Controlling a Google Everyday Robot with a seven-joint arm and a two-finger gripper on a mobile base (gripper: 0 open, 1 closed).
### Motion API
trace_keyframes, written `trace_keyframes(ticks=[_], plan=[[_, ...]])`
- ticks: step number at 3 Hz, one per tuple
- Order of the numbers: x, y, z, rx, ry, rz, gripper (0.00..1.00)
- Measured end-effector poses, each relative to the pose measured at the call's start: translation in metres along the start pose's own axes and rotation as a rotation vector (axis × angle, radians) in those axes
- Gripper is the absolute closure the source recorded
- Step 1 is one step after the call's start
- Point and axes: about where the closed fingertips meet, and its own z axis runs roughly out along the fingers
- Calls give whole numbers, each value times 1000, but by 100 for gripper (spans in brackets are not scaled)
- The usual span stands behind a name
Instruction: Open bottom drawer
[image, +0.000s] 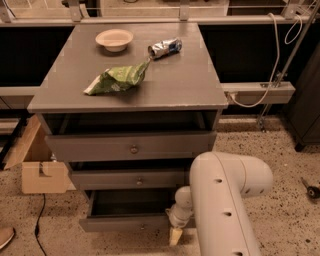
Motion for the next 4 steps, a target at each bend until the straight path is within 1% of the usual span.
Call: trace_keyframes(ticks=[1,2,3,4], plan=[[-8,19,0,-31,-7,-17,40],[-11,40,-5,-40,-12,-20,63],[-11,62,-13,-19,-19,-7,86],[-10,62,-12,-19,-19,-7,100]])
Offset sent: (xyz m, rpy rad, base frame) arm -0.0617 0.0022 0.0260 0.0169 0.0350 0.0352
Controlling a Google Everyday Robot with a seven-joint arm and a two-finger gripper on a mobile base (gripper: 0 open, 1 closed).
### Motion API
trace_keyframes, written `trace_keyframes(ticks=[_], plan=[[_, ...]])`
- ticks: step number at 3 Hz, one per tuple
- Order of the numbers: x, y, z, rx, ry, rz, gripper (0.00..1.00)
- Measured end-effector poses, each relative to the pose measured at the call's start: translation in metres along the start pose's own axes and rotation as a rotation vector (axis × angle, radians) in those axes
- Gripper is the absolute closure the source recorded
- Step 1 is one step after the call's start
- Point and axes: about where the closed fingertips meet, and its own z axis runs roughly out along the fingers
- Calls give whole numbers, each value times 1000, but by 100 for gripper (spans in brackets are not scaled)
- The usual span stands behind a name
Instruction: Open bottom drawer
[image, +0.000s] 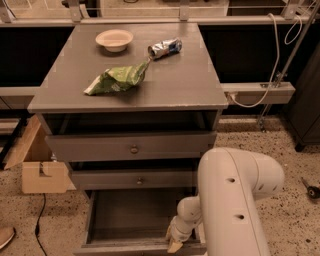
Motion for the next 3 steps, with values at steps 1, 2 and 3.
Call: trace_keyframes(ticks=[1,2,3], plan=[[1,0,0,3,-4,-1,73],[2,0,0,8,-14,-2,50],[3,-3,-5,41,-29,-19,27]])
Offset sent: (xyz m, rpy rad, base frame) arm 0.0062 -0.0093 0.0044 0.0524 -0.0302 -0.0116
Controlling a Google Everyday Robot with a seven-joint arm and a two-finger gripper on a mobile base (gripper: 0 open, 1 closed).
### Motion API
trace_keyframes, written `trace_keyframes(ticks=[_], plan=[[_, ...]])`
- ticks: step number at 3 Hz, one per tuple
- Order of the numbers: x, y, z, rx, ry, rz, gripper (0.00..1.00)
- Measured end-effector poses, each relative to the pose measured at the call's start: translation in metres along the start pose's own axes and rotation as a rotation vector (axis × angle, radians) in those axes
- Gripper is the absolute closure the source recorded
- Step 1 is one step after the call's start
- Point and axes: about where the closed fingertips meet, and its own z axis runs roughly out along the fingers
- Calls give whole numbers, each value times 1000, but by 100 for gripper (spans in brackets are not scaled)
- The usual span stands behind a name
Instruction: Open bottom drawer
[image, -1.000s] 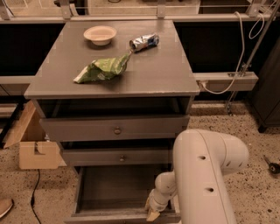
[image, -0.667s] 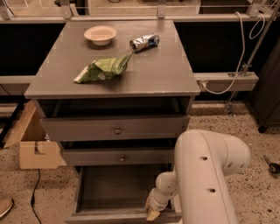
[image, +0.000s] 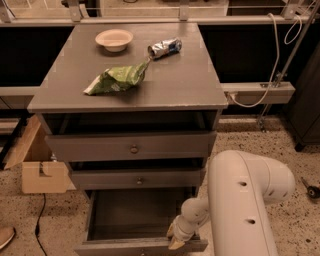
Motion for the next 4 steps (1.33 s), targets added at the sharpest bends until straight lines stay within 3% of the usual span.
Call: trace_keyframes(ticks=[1,2,4], plan=[[0,-12,-11,76,-29,-52,4],[-2,-20,-26,134,-28,-90,0],[-6,-17,-84,258,6,-95,0]])
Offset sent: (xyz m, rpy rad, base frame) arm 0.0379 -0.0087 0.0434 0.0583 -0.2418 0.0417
